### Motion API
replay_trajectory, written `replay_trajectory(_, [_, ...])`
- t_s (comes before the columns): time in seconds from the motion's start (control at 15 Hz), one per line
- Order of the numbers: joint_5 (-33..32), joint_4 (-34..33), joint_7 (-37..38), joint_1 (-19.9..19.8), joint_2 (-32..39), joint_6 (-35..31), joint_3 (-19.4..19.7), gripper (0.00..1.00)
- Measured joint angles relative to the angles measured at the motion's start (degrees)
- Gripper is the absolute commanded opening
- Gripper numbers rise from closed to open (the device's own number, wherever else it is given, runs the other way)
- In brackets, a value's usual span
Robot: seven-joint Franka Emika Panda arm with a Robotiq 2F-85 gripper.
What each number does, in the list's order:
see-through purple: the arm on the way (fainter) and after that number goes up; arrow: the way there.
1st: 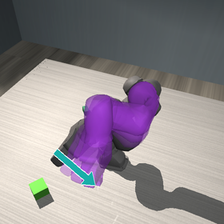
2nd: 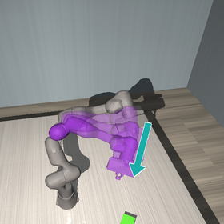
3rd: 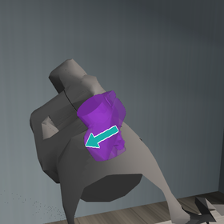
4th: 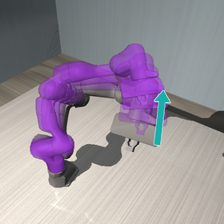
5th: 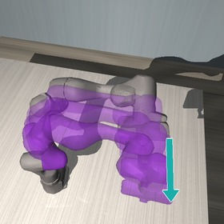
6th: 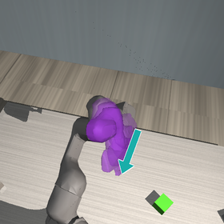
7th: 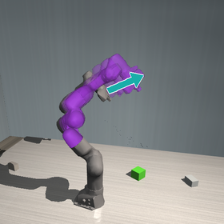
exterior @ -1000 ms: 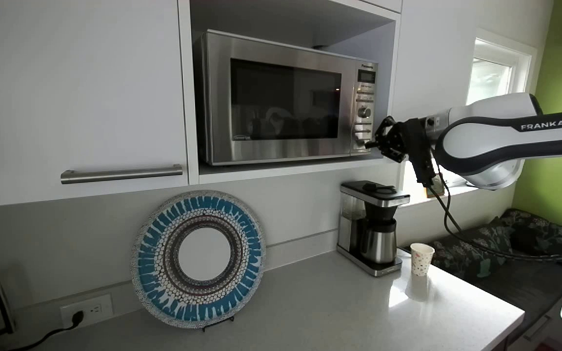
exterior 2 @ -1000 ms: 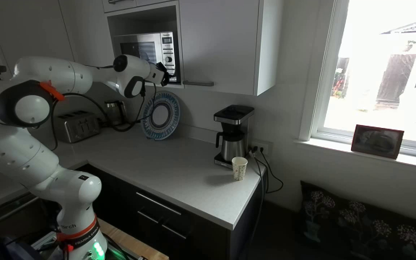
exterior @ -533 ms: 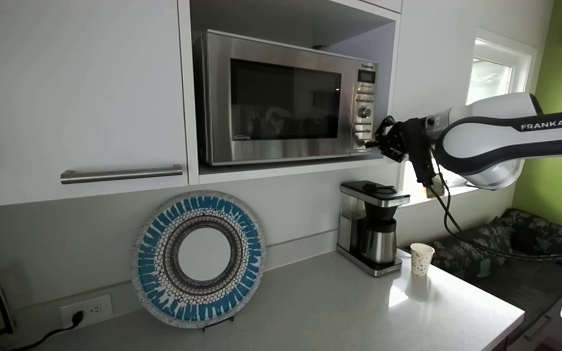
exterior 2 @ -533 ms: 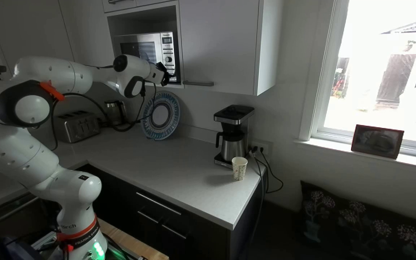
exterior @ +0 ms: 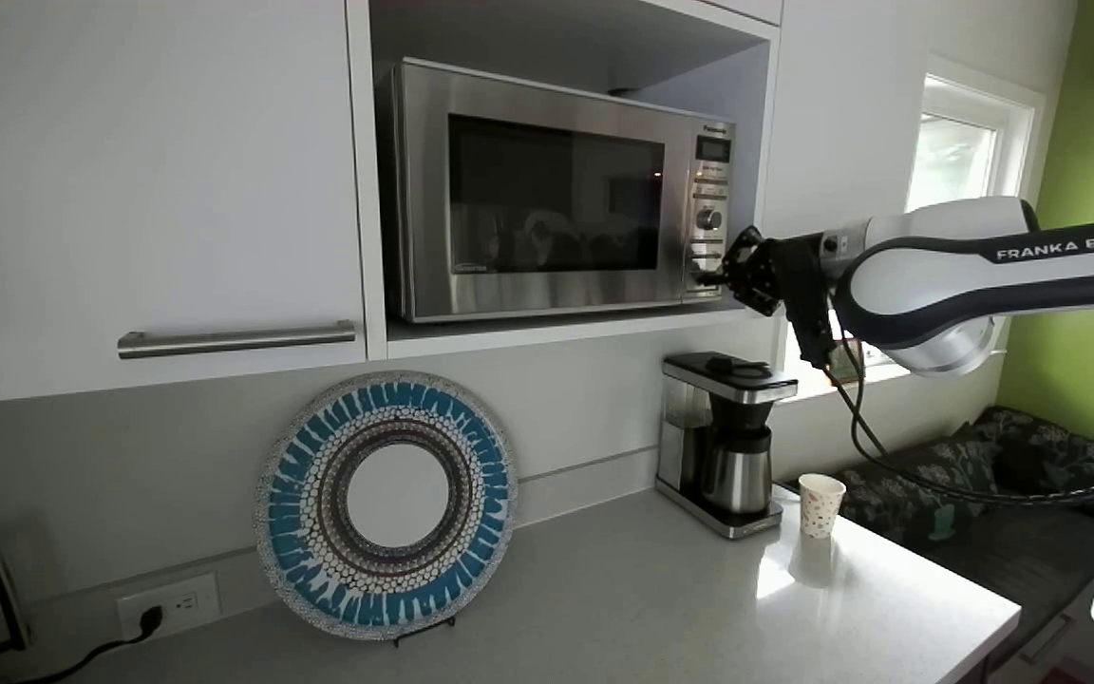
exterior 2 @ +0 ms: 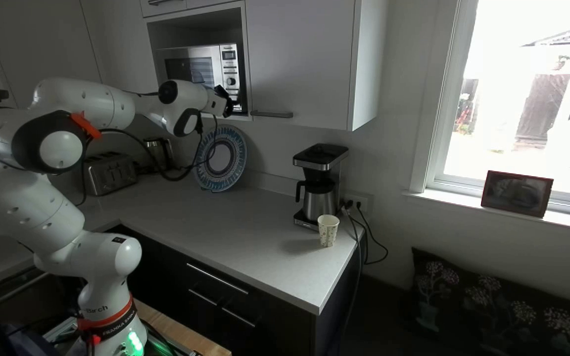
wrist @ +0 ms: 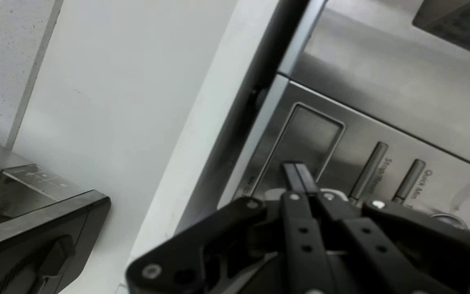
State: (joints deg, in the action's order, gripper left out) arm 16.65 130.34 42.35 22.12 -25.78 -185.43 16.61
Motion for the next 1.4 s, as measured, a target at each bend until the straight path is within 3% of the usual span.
replay_trajectory(0.4, [-0.2, 0.0, -3.1, 5.2, -0.6, -0.5, 4.7, 0.00])
replay_trajectory(0.87, [-0.5, -1.4, -9.8, 14.9, -1.0, -0.4, 13.6, 0.00])
replay_trajectory(1.4, [1.0, -2.1, -5.7, 15.3, -0.2, -0.7, 13.8, 0.00])
